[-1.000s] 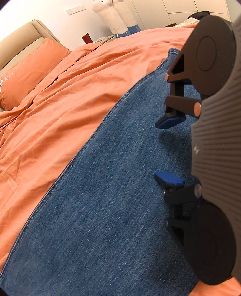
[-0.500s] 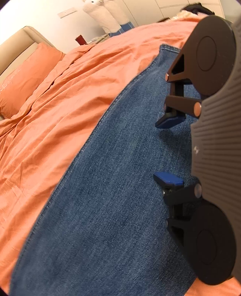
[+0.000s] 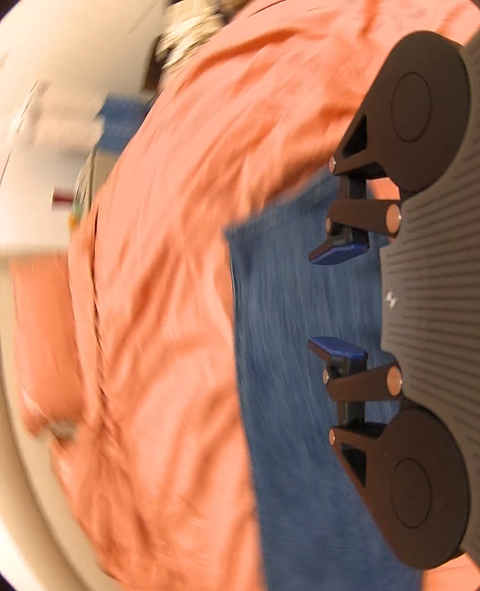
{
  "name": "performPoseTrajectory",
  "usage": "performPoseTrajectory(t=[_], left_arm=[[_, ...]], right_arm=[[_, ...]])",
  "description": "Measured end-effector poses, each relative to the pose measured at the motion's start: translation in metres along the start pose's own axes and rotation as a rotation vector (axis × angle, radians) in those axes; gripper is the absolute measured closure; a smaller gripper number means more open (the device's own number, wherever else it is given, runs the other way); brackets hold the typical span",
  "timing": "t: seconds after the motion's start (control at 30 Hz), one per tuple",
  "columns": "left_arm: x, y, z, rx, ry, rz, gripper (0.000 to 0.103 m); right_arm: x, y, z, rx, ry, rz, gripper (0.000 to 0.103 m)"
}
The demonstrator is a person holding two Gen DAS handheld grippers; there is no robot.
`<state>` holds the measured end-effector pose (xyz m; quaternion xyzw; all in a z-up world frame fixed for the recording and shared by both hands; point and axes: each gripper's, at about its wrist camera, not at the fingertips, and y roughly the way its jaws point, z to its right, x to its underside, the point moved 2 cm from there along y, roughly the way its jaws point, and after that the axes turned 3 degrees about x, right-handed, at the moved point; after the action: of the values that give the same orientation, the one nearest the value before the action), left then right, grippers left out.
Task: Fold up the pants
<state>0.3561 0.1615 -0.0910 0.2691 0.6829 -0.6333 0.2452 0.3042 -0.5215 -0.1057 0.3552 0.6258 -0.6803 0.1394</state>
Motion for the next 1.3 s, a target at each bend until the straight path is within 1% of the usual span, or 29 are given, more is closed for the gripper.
performPoseTrajectory(t=[0.07,0.13,0.23,0.3,0.37,0.4,0.47,0.53,0.6,0.63,0.7,0.73,0.77,0.87,0.97,1.03,1.07,1.1,1.17,1.2,1.23,1.3], left_arm=[[0.014,0.002,0.016,0.008,0.020,-0.027,0.062],[0.026,0.008,0.027,0.020,0.020,-0.071,0.065],[0.042,0.013,0.037,0.012,0.006,-0.100,0.067],[0.048,0.017,0.041,0.011,0.004,-0.118,0.068],[0.052,0.022,0.043,0.000,0.005,-0.134,0.070],[0.055,0.024,0.046,-0.010,0.007,-0.145,0.070],[0.057,0.028,0.049,-0.029,0.016,-0.161,0.070],[0.058,0.033,0.050,-0.045,0.018,-0.177,0.070],[0.056,0.036,0.052,-0.058,0.021,-0.193,0.071],[0.056,0.038,0.053,-0.066,0.031,-0.200,0.071],[0.056,0.041,0.056,-0.081,0.052,-0.212,0.073],[0.056,0.043,0.057,-0.087,0.061,-0.218,0.073],[0.056,0.045,0.058,-0.093,0.068,-0.221,0.073],[0.055,0.049,0.060,-0.109,0.070,-0.231,0.073],[0.051,0.043,0.065,-0.129,0.100,-0.223,0.073],[0.046,0.033,0.068,-0.136,0.105,-0.200,0.071],[0.044,0.026,0.070,-0.121,0.104,-0.189,0.070],[0.041,0.020,0.074,-0.102,0.108,-0.181,0.068],[0.036,0.008,0.083,-0.064,0.127,-0.162,0.065],[0.034,0.003,0.090,-0.044,0.148,-0.154,0.065],[0.033,0.000,0.099,-0.024,0.168,-0.147,0.065],[0.027,-0.004,0.116,0.022,0.206,-0.143,0.065]], right_arm=[[0.002,-0.003,0.035,-0.003,0.106,-0.007,0.068],[0.012,0.000,0.063,-0.025,0.201,-0.039,0.072],[0.026,0.011,0.094,-0.059,0.332,-0.059,0.073],[0.033,0.023,0.107,-0.079,0.404,-0.067,0.074],[0.037,0.039,0.116,-0.102,0.478,-0.071,0.076],[0.036,0.047,0.121,-0.115,0.508,-0.070,0.079],[0.037,0.060,0.127,-0.133,0.557,-0.070,0.081],[0.039,0.070,0.132,-0.151,0.601,-0.074,0.097],[0.037,0.071,0.135,-0.178,0.612,-0.070,0.102],[0.034,0.063,0.135,-0.194,0.592,-0.046,0.103],[0.023,0.039,0.133,-0.202,0.507,0.037,0.103],[0.019,0.031,0.133,-0.202,0.479,0.059,0.103],[0.017,0.027,0.134,-0.197,0.468,0.060,0.103],[0.024,0.040,0.134,-0.158,0.419,0.014,0.103],[0.040,0.065,0.138,-0.130,0.455,-0.048,0.103],[0.045,0.071,0.140,-0.138,0.478,-0.050,0.102],[0.045,0.071,0.142,-0.153,0.493,-0.049,0.100],[0.045,0.069,0.144,-0.172,0.509,-0.048,0.093],[0.046,0.058,0.148,-0.198,0.516,-0.043,0.087],[0.047,0.051,0.148,-0.213,0.509,-0.046,0.079],[0.049,0.045,0.147,-0.233,0.503,-0.051,0.076],[0.059,0.037,0.147,-0.287,0.531,-0.080,0.075]])
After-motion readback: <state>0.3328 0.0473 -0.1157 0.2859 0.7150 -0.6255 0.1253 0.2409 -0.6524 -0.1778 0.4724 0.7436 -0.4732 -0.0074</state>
